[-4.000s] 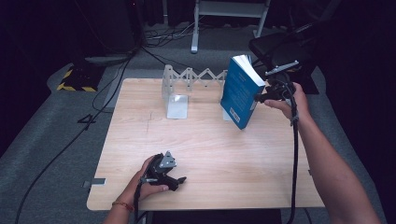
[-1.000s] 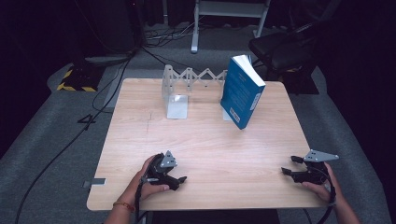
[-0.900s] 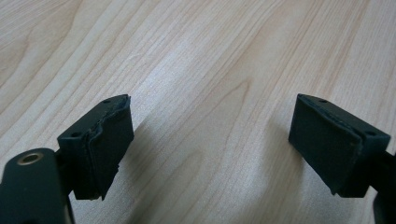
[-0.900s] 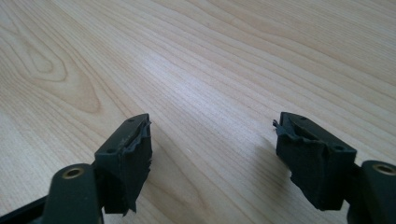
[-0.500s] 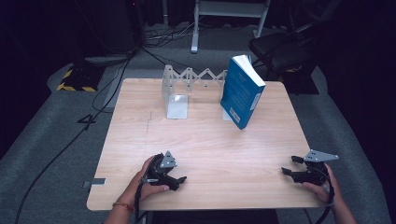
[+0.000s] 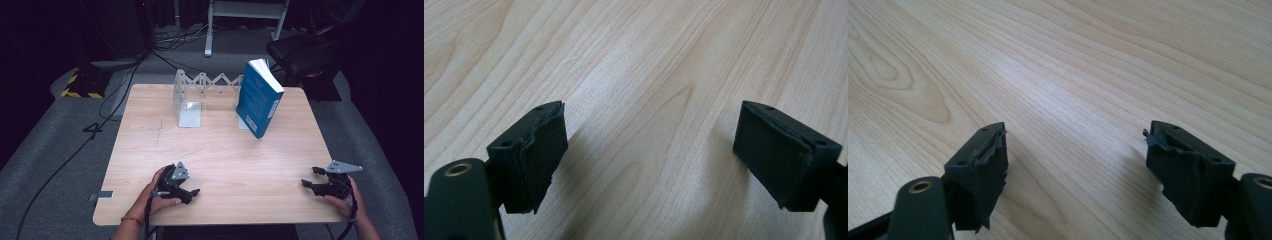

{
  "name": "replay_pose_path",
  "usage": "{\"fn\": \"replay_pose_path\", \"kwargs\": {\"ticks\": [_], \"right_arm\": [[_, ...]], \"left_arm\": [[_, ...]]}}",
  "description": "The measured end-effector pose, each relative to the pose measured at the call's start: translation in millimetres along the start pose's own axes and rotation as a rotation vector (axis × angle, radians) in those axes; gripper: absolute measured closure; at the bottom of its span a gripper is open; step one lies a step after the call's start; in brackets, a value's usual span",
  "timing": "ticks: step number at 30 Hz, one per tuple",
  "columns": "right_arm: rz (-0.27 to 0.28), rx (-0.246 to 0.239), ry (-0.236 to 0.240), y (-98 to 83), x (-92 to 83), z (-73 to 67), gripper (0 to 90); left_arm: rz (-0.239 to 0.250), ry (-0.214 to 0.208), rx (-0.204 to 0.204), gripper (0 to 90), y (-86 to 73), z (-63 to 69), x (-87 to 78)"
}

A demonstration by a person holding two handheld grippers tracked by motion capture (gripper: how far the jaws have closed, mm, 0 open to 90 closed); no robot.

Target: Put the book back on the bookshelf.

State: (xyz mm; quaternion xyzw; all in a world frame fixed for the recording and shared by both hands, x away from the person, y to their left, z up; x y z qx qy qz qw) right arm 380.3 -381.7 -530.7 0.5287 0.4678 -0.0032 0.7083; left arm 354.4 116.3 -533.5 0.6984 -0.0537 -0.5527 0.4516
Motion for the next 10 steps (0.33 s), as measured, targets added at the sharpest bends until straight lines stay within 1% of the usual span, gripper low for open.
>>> {"fn": "replay_pose_path", "kwargs": {"ticks": [9,10], "right_arm": [[0.0,0.001,-0.001,0.0,0.1,0.3,24.1],[0.0,0.001,-0.001,0.0,0.1,0.3,24.1]], "left_arm": [[-0.003,0.001,0.003,14.2,0.7,-1.0,0.5],[-0.003,0.001,-0.002,14.2,0.8,-0.9,0.6]]}}
Point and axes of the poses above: each handheld gripper's, and its own axes: x roughly forward along the jaws, y roughly out of its top, z roughly to its right, the point moved 4 cm from there along x, roughly forward along the jaws
